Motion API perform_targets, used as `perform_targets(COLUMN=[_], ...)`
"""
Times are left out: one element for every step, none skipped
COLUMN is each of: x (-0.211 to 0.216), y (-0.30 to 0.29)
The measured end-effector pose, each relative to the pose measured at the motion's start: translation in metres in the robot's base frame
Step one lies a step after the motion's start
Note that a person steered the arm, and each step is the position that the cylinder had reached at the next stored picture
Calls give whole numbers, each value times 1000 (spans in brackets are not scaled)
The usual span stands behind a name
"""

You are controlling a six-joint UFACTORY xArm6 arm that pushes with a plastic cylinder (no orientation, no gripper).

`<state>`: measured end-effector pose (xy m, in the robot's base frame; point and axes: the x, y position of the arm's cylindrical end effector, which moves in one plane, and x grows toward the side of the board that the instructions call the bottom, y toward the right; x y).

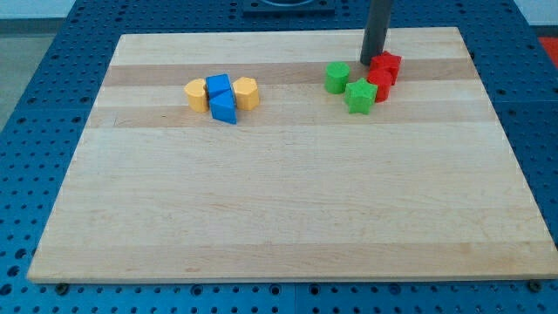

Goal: Push the red star along with red circle towards the yellow hexagon

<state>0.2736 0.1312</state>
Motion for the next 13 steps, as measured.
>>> perform_targets(x=[0, 0, 16, 29, 44, 56, 63, 68, 68, 68, 69, 76, 80], y=[46, 80, 82, 77, 61, 40, 7, -25, -55, -84, -108, -111, -43])
